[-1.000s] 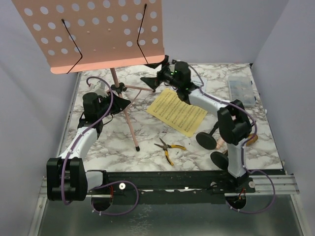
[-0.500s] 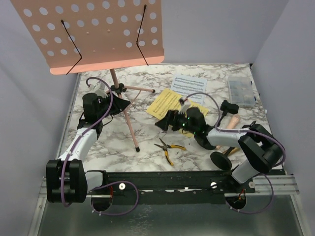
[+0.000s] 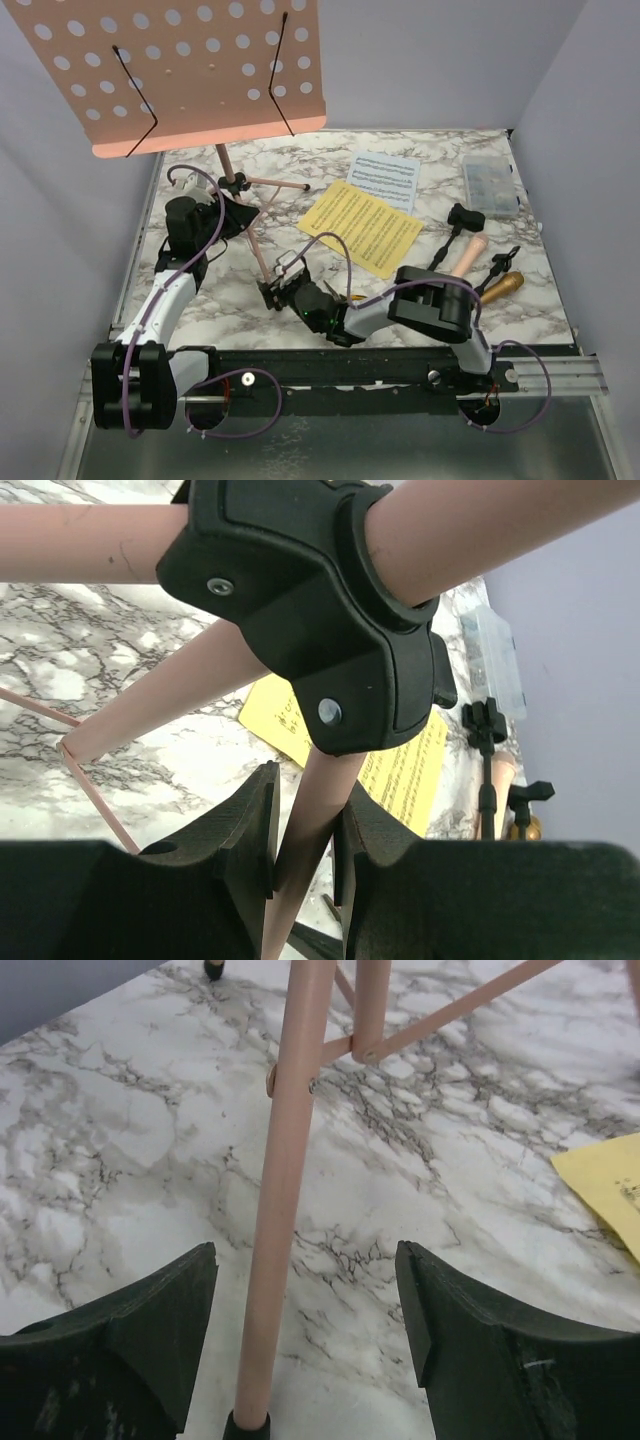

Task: Set up the instrument practice props

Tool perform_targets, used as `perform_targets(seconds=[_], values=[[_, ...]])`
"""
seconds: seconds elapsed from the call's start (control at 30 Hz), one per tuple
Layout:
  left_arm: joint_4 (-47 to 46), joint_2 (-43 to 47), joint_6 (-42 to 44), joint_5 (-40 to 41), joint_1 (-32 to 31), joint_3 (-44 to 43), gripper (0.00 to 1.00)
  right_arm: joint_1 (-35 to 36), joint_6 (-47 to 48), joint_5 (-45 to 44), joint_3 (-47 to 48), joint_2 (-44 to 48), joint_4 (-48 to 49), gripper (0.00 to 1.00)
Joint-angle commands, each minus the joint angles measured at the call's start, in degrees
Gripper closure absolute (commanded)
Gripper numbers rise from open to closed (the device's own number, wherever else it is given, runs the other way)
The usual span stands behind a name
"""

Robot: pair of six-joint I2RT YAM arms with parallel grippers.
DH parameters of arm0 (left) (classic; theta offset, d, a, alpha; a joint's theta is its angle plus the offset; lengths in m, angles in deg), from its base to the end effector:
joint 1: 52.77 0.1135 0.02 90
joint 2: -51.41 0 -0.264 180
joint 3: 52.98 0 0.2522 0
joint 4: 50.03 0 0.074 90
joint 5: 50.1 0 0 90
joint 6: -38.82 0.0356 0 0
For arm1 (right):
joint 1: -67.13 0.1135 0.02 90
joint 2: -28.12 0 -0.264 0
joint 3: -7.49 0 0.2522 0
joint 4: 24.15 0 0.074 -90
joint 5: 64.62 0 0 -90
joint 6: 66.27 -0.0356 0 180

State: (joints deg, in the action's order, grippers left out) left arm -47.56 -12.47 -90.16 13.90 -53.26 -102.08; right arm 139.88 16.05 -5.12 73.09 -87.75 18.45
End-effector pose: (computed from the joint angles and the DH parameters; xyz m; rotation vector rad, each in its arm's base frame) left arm 0.2487 -0.0177 0.2548 -0.3232 1.9120 -0.8909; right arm 0.1359 0.3768 0.1431 -0.5642 1.6268 0.5969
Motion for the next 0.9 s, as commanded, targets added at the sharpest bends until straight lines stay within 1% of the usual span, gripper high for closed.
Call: perform_targets(seconds=[0.0,0.07,0.1,0.13,0.17,0.2,0.27,0.3,0.33,0.37,0.4,0.5,0.57,0.63,0.7,0.73,0.8,0.87], values=[[7.3,2.0,-6.8,7.0,0.7,4.0,1.0,2.1,20.4,-18.7,4.8,-7.5,18.6,0.24],[7.4,3.3,-8.3,8.7,0.7,5.1,1.0,2.1,28.1,-20.8,6.3,-10.2,24.3,0.26],[7.6,4.3,-9.0,9.6,0.7,5.9,1.0,2.1,30.4,-20.4,6.5,-11.0,26.8,0.3],[8.0,5.0,-10.3,11.1,0.7,6.5,1.0,2.1,31.4,-19.0,6.4,-11.4,26.7,0.35],[8.4,6.1,-11.5,12.3,0.7,7.5,1.0,2.1,30.6,-17.5,6.2,-11.1,24.5,0.45],[8.8,6.7,-13.1,13.7,-0.8,8.2,1.0,2.1,28.2,-15.6,5.5,-10.3,22.0,0.51],[9.3,7.9,-15.8,16.0,-1.4,9.5,1.0,1.8,22.8,-11.6,3.7,-8.1,16.5,0.7],[9.4,8.2,-17.0,16.9,-1.7,10.0,1.0,1.8,20.6,-9.7,3.2,-7.0,13.1,0.76],[9.4,8.3,-17.6,17.3,-1.9,10.2,1.0,1.6,18.7,-6.9,2.3,-6.2,11.2,0.83],[9.2,8.2,-17.6,17.7,-2.3,10.3,1.0,1.5,17.7,-5.7,1.5,-5.7,10.5,0.93],[9.2,8.1,-17.4,18.2,-2.9,10.2,1.0,1.4,17.0,-4.9,0.7,-5.5,10.3,0.99],[9.1,7.8,-18.2,19.1,-3.4,10.4,1.0,-0.1,15.0,-1.2,-1.8,-4.8,9.0,1.0],[8.9,7.6,-18.6,19.2,-3.5,10.5,1.0,-1.7,14.5,3.1,-2.9,-4.5,7.0,0.99],[8.7,7.3,-18.8,19.2,-3.5,10.6,0.96,-2.5,14.4,6.1,-4.6,-4.0,7.5,1.0],[8.5,7.0,-19.0,18.5,-3.5,10.8,0.9,-3.3,14.1,10.3,-6.6,-3.2,8.3,0.99],[8.5,6.9,-19.1,18.1,-3.5,10.9,0.86,-3.6,13.9,11.2,-7.5,-3.2,9.0,1.0],[8.5,7.2,-19.2,16.6,-3.5,11.2,0.73,-4.2,12.8,12.6,-8.5,-3.3,9.8,1.0],[8.4,7.9,-19.2,13.9,-3.5,11.5,0.53,-4.5,12.1,15.5,-9.5,-2.6,10.3,1.0]])
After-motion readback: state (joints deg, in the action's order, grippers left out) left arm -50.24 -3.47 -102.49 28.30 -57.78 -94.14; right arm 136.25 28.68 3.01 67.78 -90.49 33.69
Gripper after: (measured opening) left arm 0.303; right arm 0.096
